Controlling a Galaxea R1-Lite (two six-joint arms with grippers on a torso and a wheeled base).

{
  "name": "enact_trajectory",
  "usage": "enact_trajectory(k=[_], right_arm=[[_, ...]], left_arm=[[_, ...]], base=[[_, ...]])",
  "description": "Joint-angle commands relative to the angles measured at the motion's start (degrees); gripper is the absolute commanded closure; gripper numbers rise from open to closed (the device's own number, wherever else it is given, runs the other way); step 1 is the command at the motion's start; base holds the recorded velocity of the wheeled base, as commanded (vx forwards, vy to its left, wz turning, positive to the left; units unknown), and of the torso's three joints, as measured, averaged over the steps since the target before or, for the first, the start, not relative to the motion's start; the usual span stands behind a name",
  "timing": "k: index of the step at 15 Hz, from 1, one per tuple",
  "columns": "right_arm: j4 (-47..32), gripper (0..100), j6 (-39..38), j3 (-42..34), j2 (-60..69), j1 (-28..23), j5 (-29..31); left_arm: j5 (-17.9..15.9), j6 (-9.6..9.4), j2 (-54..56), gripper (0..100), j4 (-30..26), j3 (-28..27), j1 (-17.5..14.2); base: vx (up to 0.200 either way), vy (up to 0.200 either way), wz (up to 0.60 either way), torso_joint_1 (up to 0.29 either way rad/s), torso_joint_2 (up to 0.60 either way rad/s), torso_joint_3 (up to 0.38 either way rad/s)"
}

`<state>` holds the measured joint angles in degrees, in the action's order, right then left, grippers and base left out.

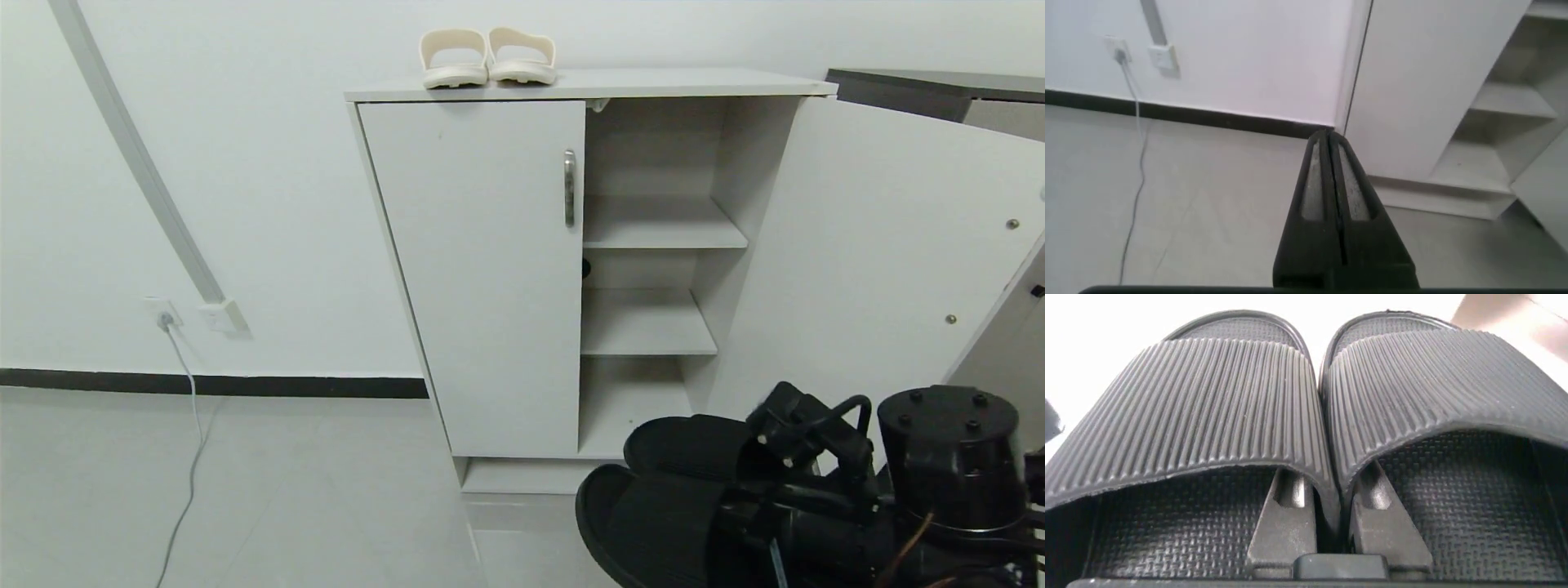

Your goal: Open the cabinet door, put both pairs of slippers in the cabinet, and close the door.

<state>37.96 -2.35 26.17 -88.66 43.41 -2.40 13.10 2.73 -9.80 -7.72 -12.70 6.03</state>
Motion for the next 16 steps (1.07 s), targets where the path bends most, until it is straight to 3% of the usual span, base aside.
enact_trajectory(k=[1, 3, 4, 6, 8, 10, 11, 14, 16], right_arm=[[7.4, 100, -4.7, 2.2, -9.9, 2.4, 9.1], [13.3, 100, -7.2, 5.6, -16.4, 3.0, 16.4], [14.2, 100, -7.8, 9.0, -20.4, 3.1, 21.9], [14.4, 100, -8.0, 13.2, -24.8, 3.1, 27.1], [14.5, 100, -8.2, 16.8, -28.1, 3.1, 30.4], [15.1, 100, -8.4, 19.9, -31.3, 2.9, 33.0], [15.3, 100, -8.4, 20.8, -32.0, 2.7, 33.7], [15.3, 100, -8.5, 30.9, -39.4, 1.5, 45.0], [15.3, 100, -8.5, 32.4, -41.1, 1.5, 48.4]], left_arm=[[1.4, -0.27, 4.7, 100, 1.3, 5.3, -0.7], [3.7, -0.88, 5.0, 100, 6.7, 9.7, -2.0], [3.2, -2.20, 7.3, 100, 7.0, 11.5, -6.7], [1.6, -2.38, 9.0, 100, 7.5, 11.6, -6.6], [-7.5, -6.16, 9.8, 100, 9.8, 12.5, -6.1], [-15.3, -7.39, 9.8, 100, 7.5, 12.5, -6.0], [-15.3, -7.48, 9.7, 100, 7.5, 12.5, -6.1], [-15.4, -6.95, 9.7, 100, 7.5, 12.6, -6.0], [-15.4, -7.04, 9.7, 100, 7.5, 12.6, -6.0]], base=[[0.000, 0.000, 0.00, 0.000, 0.00, 0.000], [0.000, 0.000, 0.00, 0.000, 0.00, 0.000], [0.000, 0.000, 0.00, 0.000, 0.00, 0.000], [0.000, 0.000, 0.00, 0.000, 0.00, 0.000], [0.000, 0.000, 0.00, 0.000, 0.00, 0.000], [0.000, 0.000, 0.00, 0.000, 0.00, 0.000], [0.000, 0.000, 0.00, 0.000, 0.00, 0.000], [0.000, 0.000, 0.00, 0.000, 0.00, 0.000], [0.000, 0.000, 0.00, 0.000, 0.00, 0.000]])
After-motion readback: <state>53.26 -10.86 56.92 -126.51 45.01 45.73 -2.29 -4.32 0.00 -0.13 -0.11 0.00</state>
